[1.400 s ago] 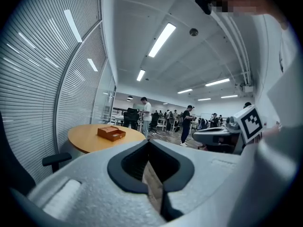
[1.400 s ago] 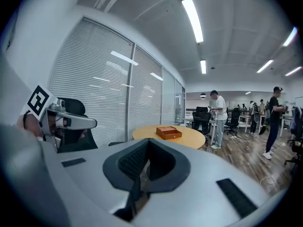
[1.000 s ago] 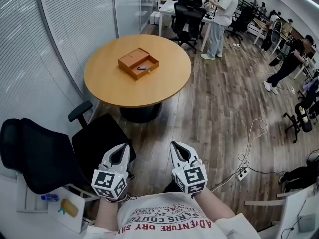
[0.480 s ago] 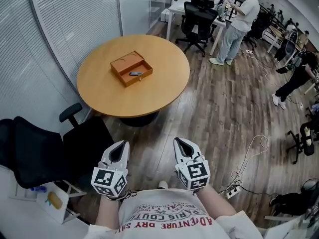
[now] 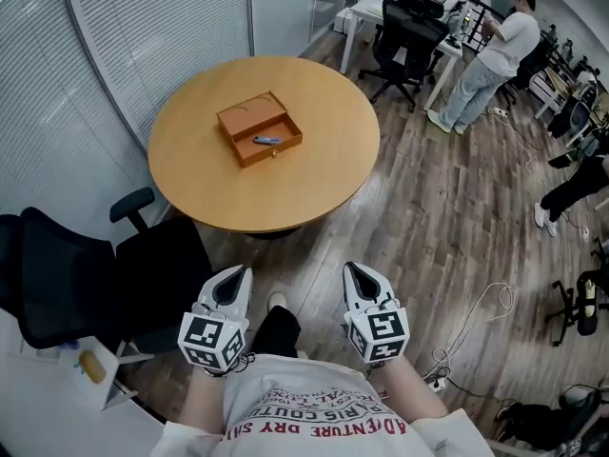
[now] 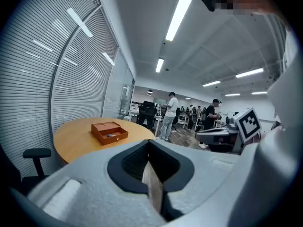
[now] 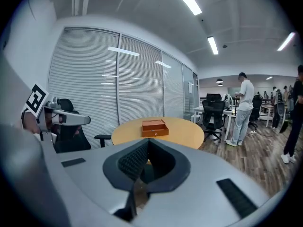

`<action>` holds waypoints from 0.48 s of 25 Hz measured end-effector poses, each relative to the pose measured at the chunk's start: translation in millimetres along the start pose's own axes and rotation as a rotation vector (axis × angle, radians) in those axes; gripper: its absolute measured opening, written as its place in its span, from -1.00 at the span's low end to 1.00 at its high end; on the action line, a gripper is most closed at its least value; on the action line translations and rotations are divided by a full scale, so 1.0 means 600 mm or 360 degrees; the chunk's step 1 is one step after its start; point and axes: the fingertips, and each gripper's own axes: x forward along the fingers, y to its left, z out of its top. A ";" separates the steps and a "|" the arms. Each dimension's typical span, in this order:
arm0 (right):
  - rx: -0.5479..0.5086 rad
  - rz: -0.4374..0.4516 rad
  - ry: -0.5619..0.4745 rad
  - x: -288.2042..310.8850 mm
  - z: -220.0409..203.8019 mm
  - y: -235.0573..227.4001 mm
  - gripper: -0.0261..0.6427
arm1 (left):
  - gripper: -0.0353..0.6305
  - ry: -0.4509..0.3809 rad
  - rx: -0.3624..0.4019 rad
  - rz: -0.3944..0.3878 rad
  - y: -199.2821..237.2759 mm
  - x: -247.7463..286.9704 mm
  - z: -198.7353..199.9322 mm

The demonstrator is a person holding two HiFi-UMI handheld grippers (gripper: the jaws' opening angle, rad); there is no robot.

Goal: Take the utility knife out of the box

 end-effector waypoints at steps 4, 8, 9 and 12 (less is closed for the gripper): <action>0.0004 -0.0021 0.0003 0.060 0.015 -0.026 -0.90 | -0.91 0.0008 0.0009 -0.0045 0.030 0.069 0.016; -0.0011 -0.0049 -0.0001 0.139 0.050 -0.051 -0.90 | -0.91 -0.0018 0.0012 -0.0068 0.086 0.144 0.054; -0.0012 -0.0055 -0.0011 0.163 0.065 -0.057 -0.90 | -0.91 -0.0024 0.0013 -0.0066 0.104 0.163 0.067; -0.0007 -0.0076 -0.0039 0.230 0.107 -0.071 -0.90 | -0.91 -0.0029 0.0032 -0.0080 0.153 0.217 0.104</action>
